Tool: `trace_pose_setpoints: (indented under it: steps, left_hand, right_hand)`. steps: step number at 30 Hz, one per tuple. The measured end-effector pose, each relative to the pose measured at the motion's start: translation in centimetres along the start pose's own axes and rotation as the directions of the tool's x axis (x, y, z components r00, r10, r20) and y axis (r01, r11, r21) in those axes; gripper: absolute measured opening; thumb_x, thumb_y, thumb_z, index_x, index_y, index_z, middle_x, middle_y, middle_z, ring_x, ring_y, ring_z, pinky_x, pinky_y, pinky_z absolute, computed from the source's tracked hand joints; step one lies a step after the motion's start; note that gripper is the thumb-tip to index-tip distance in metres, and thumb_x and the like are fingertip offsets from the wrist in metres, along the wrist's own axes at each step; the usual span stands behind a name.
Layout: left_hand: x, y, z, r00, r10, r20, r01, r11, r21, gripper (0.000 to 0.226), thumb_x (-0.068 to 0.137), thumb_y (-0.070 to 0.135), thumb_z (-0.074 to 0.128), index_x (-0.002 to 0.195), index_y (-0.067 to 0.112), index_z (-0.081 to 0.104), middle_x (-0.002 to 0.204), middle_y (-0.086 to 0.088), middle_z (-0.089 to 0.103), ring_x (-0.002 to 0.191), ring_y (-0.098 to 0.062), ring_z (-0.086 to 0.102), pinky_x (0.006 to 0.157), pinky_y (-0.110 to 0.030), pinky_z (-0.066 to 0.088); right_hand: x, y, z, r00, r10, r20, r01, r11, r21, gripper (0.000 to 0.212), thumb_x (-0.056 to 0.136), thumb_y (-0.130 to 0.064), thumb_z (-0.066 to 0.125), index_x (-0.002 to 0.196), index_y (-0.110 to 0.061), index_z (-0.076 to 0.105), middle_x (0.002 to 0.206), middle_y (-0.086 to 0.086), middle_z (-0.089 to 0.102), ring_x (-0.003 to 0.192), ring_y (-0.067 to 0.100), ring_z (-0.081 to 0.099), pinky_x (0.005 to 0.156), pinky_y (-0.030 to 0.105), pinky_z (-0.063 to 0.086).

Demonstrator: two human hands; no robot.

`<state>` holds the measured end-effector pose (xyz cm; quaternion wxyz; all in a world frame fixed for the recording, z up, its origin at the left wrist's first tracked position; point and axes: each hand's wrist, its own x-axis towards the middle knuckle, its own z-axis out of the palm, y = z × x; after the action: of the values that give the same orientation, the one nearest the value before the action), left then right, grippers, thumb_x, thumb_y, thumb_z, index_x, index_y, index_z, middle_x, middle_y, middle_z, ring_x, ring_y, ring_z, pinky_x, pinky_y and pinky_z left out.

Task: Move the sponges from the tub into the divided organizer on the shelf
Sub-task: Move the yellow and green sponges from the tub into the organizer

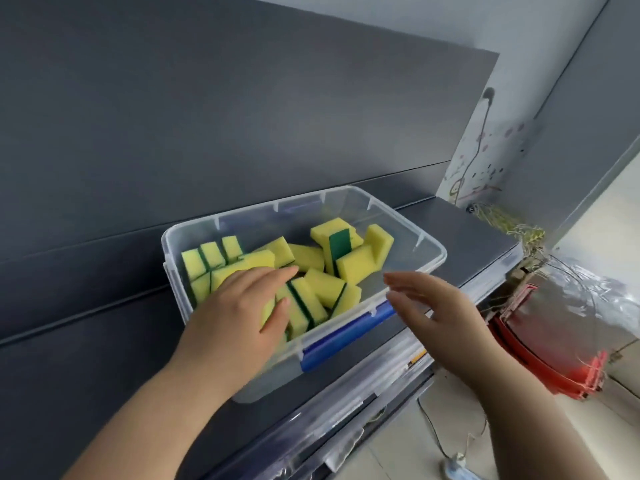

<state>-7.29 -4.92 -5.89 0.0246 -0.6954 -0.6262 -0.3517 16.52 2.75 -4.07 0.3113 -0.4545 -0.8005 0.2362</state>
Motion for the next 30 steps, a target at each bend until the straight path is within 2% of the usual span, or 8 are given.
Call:
trace_pose_setpoints:
  steps: [5,9,13,16,18,21,25,30]
  left_hand:
    - [1.5,-1.1,0.9,0.991,-0.111,-0.076,0.115,0.992,0.051,0.034,0.088,0.020,0.059,0.122,0.026,0.058,0.111,0.020,0.051,0.104,0.003,0.047,0.080,-0.021,0.043]
    - [2.5,-0.9,1.2,0.954,-0.268,-0.134,0.283,0.952,0.113,0.040,0.085,0.022,0.059,0.124,0.032,0.056,0.114,0.026,0.047,0.102,0.012,0.041,0.078,-0.013,0.037]
    - [3.3,-0.2,1.8,0.904,-0.368,-0.219,0.408,0.894,0.185,0.039,0.086,0.025,0.057,0.124,0.033,0.056,0.112,0.027,0.045,0.102,0.014,0.036,0.074,-0.017,0.040]
    - [4.0,0.4,2.5,0.871,-0.430,-0.238,0.480,0.849,0.221,0.038,0.086,0.027,0.055,0.124,0.035,0.055,0.113,0.027,0.048,0.098,0.010,0.042,0.069,-0.019,0.042]
    - [4.7,0.7,3.2,0.856,-0.469,-0.218,0.515,0.812,0.276,0.039,0.088,0.031,0.051,0.126,0.037,0.052,0.117,0.025,0.050,0.092,0.014,0.044,0.070,-0.016,0.039]
    - [6.5,0.7,4.1,0.856,-0.497,-0.144,0.510,0.762,0.399,0.040,0.092,0.037,0.043,0.132,0.040,0.044,0.130,0.023,0.046,0.116,0.003,0.042,0.087,-0.018,0.035]
    - [9.9,-0.3,5.2,0.844,-0.536,0.000,0.445,0.700,0.558,0.040,0.093,0.038,0.040,0.133,0.039,0.041,0.134,0.016,0.044,0.123,-0.009,0.039,0.096,-0.030,0.038]
    - [13.1,-2.4,6.8,0.677,-0.695,0.243,0.273,0.544,0.793,0.041,0.090,0.033,0.048,0.131,0.031,0.042,0.127,0.003,0.048,0.118,-0.020,0.043,0.087,-0.038,0.044]
  right_hand:
    - [10.0,2.5,0.8,0.985,-0.133,0.112,0.135,0.991,-0.017,0.023,0.086,-0.032,0.060,0.109,-0.034,0.063,0.104,-0.010,0.065,0.096,0.003,0.059,0.087,0.021,0.045]
    - [18.2,4.3,3.3,0.937,-0.149,0.317,0.213,0.961,-0.179,0.030,0.089,-0.034,0.057,0.118,-0.027,0.059,0.115,-0.003,0.060,0.098,0.010,0.055,0.084,0.025,0.043]
    - [23.6,6.6,5.5,0.794,0.029,0.607,0.326,0.822,-0.466,0.047,0.087,-0.031,0.059,0.132,-0.028,0.045,0.136,0.002,0.044,0.115,0.021,0.049,0.086,0.028,0.041]
    - [25.3,8.2,6.6,0.684,0.079,0.725,0.498,0.676,-0.543,0.056,0.081,-0.024,0.064,0.132,-0.029,0.043,0.132,0.002,0.047,0.113,0.023,0.051,0.085,0.030,0.047]
    - [25.7,8.7,6.6,0.654,0.042,0.756,0.561,0.643,-0.521,0.054,0.078,-0.029,0.067,0.128,-0.025,0.047,0.127,0.001,0.051,0.112,0.023,0.052,0.087,0.032,0.047]
    - [25.9,8.6,5.2,0.625,-0.054,0.779,0.603,0.666,-0.439,0.050,0.076,-0.037,0.067,0.122,-0.027,0.050,0.123,-0.004,0.051,0.108,0.018,0.051,0.085,0.030,0.046]
    - [25.2,8.3,1.8,0.701,-0.251,0.668,0.595,0.723,-0.353,0.041,0.079,-0.049,0.062,0.112,-0.031,0.046,0.110,-0.008,0.055,0.083,0.013,0.050,0.069,0.027,0.044]
    - [23.2,9.6,-1.9,0.737,-0.415,0.534,0.612,0.745,-0.266,0.039,0.080,-0.064,0.045,0.107,-0.037,0.037,0.089,-0.013,0.059,0.067,0.009,0.056,0.059,0.028,0.049]
